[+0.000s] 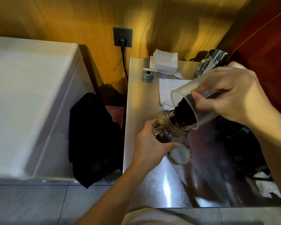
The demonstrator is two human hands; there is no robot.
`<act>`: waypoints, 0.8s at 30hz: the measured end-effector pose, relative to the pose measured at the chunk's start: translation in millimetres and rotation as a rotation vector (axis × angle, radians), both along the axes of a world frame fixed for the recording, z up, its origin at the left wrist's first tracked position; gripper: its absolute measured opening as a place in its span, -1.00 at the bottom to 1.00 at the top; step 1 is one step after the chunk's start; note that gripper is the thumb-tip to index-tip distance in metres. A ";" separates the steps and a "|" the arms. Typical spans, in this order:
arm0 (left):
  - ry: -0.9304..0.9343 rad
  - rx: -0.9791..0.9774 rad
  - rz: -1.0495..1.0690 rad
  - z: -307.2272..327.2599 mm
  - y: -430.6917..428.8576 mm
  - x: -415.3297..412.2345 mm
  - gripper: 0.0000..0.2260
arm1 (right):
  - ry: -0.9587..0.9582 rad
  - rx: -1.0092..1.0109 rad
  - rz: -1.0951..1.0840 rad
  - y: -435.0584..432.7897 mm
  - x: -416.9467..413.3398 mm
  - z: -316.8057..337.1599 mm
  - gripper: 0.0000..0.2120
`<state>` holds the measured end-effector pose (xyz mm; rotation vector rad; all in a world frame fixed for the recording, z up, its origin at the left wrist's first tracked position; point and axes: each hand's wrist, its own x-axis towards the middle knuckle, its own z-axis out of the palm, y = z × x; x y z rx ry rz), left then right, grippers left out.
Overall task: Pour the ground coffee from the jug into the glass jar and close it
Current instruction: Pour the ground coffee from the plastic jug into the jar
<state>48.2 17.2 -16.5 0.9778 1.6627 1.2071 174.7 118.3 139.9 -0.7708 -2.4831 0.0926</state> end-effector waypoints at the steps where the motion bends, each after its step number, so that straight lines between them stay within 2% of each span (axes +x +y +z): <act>1: 0.001 0.001 -0.003 -0.1 -0.1 0.1 -0.31 | 0.010 0.005 0.002 0.6 0.3 0.6 -0.80; 4: 0.007 0.000 -0.010 -0.8 0.0 -0.1 -0.31 | 0.004 0.001 0.032 1.3 1.2 1.5 -0.74; 9: 0.005 0.000 -0.002 -1.9 0.9 -0.5 -0.31 | 0.012 0.010 0.034 2.3 1.0 -1.7 -0.84; 24: 0.022 -0.007 -0.020 -2.6 5.4 0.3 -0.22 | -0.033 0.013 0.056 7.1 1.3 2.6 -0.84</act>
